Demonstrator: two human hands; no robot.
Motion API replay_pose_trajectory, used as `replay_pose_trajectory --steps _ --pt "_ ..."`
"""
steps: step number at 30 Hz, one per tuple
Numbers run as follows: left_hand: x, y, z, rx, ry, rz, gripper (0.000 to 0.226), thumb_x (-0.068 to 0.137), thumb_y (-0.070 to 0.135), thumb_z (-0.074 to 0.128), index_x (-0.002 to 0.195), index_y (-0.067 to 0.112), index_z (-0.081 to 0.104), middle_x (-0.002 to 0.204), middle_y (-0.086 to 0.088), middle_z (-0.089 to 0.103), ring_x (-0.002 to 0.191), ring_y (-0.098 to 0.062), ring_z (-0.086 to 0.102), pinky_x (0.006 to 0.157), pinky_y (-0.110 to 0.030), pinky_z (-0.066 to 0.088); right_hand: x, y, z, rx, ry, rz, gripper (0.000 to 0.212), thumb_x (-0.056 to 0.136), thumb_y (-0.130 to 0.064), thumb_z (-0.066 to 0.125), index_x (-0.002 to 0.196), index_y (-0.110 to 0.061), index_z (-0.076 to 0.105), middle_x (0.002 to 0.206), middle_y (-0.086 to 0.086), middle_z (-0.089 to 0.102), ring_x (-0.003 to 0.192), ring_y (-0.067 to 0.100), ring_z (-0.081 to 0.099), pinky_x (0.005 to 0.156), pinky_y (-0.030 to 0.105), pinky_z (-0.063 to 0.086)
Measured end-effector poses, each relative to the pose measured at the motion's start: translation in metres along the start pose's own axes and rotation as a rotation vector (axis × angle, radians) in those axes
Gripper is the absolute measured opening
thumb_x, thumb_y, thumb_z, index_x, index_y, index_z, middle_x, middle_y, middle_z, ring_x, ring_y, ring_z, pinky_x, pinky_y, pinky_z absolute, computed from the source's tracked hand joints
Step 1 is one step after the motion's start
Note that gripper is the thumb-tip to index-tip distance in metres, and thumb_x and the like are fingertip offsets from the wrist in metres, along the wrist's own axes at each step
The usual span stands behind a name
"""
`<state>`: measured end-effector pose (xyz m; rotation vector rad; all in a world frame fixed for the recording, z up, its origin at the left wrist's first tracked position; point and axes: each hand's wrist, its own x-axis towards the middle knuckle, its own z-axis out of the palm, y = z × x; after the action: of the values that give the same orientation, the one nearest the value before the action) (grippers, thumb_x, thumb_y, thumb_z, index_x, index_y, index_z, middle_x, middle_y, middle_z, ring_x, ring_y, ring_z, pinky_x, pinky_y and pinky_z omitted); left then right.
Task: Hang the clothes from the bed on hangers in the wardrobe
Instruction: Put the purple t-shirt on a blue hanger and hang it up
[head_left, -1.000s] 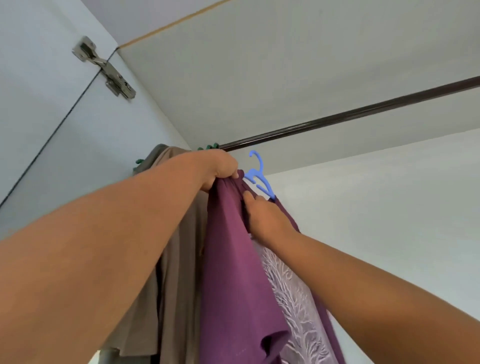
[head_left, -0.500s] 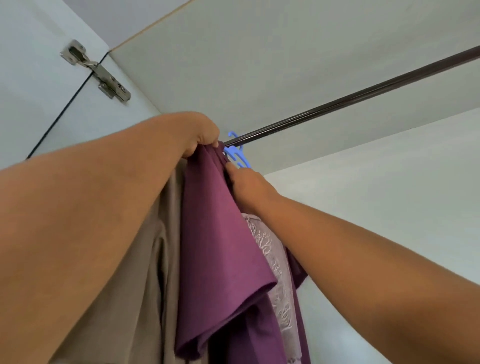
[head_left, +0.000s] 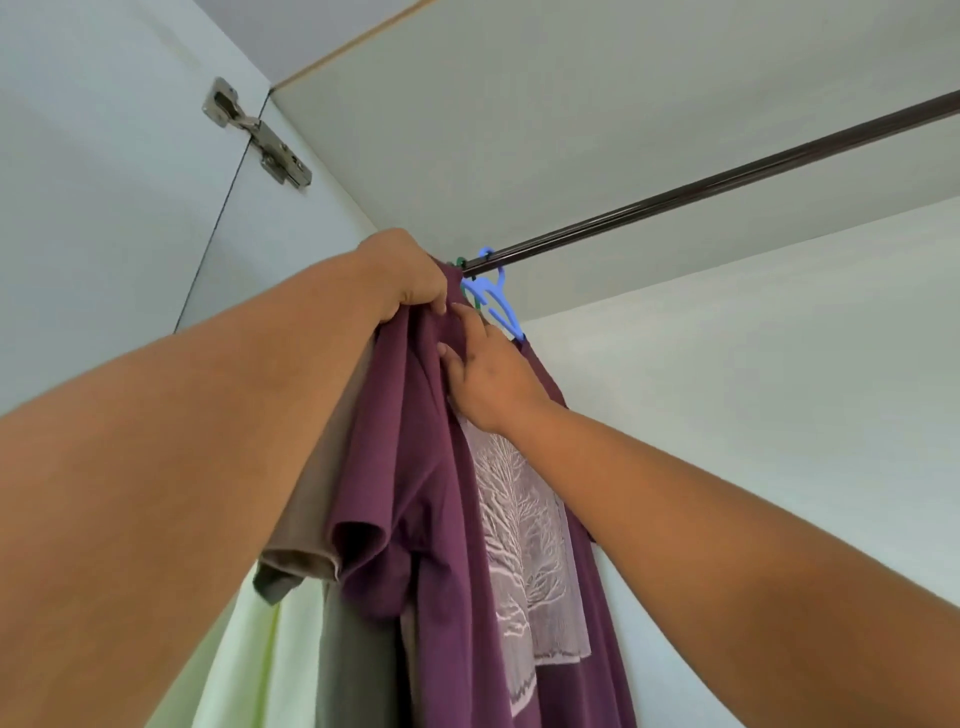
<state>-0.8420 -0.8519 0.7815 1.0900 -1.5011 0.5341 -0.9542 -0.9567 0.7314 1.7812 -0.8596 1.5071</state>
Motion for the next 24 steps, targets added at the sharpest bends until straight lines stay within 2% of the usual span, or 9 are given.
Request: replay_pose_trajectory --steps 3,6,11,15,19,24 --pt "-0.02 -0.002 -0.008 0.074 -0.087 -0.024 0.045 0.082 0.006 0.071 0.123 -0.006 0.055 0.127 -0.021 0.055 0.115 -0.035 0.056 0.097 -0.04 0.049 -0.015 -0.024 -0.006 0.112 0.054 0.019 0.055 0.097 -0.05 0.038 0.147 -0.028 0.026 0.136 0.012 0.047 0.122 0.033 0.048 0.098 0.049 0.043" --pt "-0.039 -0.007 -0.026 0.06 -0.132 -0.076 0.04 0.079 0.002 0.068 0.116 -0.006 0.056 0.119 -0.023 0.059 0.105 -0.036 0.06 0.092 -0.042 0.053 -0.045 -0.051 -0.012 0.255 0.044 0.092 0.053 0.098 -0.045 0.042 0.147 -0.027 0.03 0.133 0.015 0.048 0.121 0.035 0.048 0.101 0.045 0.041" --pt "-0.109 -0.015 -0.026 0.113 -0.116 -0.147 0.039 0.084 0.009 0.056 0.122 -0.001 0.054 0.114 -0.023 0.06 0.105 -0.038 0.059 0.086 -0.038 0.051 -0.117 -0.095 -0.011 0.472 0.063 0.186 0.048 0.096 -0.032 0.044 0.141 -0.014 0.041 0.122 0.021 0.053 0.112 0.039 0.05 0.098 0.049 0.04" --pt "-0.175 -0.028 -0.023 0.116 -0.069 -0.255 0.016 0.081 0.018 0.054 0.095 0.01 0.056 0.095 -0.016 0.064 0.083 -0.035 0.06 0.075 -0.035 0.052 -0.188 -0.126 -0.018 0.579 0.015 0.288 0.054 0.094 -0.027 0.053 0.144 -0.016 0.036 0.123 0.016 0.052 0.113 0.036 0.049 0.097 0.047 0.039" --pt "-0.233 -0.039 -0.041 0.085 -0.054 -0.35 0.029 0.082 0.018 0.05 0.108 0.013 0.063 0.104 -0.014 0.068 0.101 -0.033 0.06 0.085 -0.035 0.047 -0.243 -0.153 -0.04 0.577 -0.012 0.346 0.056 0.093 -0.034 0.055 0.143 -0.016 0.036 0.124 0.011 0.052 0.113 0.031 0.05 0.096 0.044 0.04" --pt "-0.332 -0.06 -0.091 0.187 -0.025 -0.377 0.04 0.089 0.02 0.044 0.129 0.022 0.049 0.116 -0.002 0.064 0.112 -0.026 0.055 0.084 -0.027 0.038 -0.308 -0.203 -0.069 0.712 0.042 0.463 0.052 0.092 -0.034 0.052 0.137 -0.011 0.041 0.118 0.009 0.054 0.107 0.024 0.052 0.095 0.042 0.043"
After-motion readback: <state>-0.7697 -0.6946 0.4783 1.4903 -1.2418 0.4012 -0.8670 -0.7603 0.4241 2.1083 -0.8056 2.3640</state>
